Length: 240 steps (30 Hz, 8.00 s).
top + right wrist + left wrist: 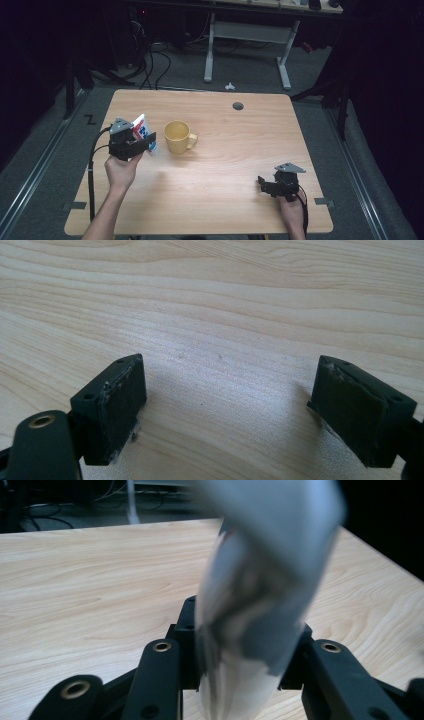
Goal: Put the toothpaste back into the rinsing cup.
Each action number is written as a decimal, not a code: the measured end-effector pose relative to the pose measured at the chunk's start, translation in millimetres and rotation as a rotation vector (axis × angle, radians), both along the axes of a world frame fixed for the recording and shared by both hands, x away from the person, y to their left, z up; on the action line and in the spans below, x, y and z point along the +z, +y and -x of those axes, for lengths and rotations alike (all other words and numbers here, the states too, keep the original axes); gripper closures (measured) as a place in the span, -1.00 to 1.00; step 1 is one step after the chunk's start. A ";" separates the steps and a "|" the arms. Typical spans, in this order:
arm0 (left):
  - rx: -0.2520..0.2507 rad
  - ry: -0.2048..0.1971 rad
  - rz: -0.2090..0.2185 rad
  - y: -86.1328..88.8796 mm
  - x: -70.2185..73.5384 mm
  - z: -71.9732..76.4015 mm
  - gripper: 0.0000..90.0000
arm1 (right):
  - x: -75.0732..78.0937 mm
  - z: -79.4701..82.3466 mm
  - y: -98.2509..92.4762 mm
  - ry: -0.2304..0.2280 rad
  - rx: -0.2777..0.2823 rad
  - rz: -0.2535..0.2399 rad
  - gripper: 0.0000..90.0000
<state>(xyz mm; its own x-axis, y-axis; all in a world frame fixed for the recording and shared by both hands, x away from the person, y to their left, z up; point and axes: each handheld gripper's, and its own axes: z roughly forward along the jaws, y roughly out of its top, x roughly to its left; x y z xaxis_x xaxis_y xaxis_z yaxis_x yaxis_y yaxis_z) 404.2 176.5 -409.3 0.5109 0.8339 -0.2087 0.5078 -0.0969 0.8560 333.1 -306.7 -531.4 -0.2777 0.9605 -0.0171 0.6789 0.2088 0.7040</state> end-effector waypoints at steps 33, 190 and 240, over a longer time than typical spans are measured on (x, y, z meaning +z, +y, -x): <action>-0.039 -0.040 -0.005 -15.3 23.9 -12.3 0.43 | 0.0 0.0 0.0 0.000 0.000 0.000 -0.68; -0.040 0.071 -0.253 -99.9 -36.3 -77.4 0.42 | 0.0 0.4 -0.3 0.000 0.001 0.000 -0.68; -0.064 0.004 -0.235 -78.0 -7.4 -51.8 -0.29 | 0.0 0.3 -0.3 0.000 0.001 0.001 -0.68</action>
<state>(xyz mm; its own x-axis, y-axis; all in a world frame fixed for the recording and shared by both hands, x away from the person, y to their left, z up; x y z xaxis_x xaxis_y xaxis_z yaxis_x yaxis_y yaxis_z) 456.0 98.4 -416.7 0.5641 0.8256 -0.0150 0.4973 -0.3252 0.8043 332.8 -306.9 -531.3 -0.2783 0.9603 -0.0176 0.6788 0.2096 0.7038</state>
